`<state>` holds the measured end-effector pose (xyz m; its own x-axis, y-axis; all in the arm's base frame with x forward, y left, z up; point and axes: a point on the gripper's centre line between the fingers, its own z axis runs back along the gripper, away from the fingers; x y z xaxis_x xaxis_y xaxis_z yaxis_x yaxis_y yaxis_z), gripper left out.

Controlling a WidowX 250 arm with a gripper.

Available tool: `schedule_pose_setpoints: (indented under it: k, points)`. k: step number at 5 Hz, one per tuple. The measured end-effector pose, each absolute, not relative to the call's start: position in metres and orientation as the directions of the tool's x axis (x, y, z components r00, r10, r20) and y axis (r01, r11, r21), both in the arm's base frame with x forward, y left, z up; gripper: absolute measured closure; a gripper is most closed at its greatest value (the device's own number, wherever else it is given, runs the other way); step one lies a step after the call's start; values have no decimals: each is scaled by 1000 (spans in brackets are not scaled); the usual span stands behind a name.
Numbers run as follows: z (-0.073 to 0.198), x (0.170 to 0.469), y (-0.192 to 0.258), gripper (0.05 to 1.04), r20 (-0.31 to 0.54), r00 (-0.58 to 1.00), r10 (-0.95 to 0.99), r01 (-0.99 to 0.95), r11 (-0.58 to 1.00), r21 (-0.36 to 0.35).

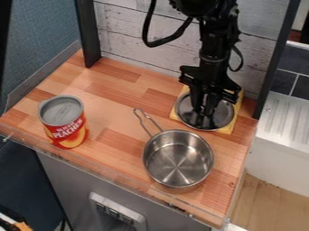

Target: Place the silver lid on the silver pot

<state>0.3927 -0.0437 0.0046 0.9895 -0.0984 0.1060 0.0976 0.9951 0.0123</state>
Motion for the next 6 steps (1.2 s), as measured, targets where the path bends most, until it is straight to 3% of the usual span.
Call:
schedule_pose_setpoints:
  k: [1,2,3,6]
  points:
    - [6,392,-45,797,98,990,-106,106,994,4]
    - [50,399,-49,797,203,974,-105,109,994,-12]
    - [73,382,-60,797,237,962,-133,139,990,-12]
    - [48,298,-55,797,135,970,-201,205,979,-14]
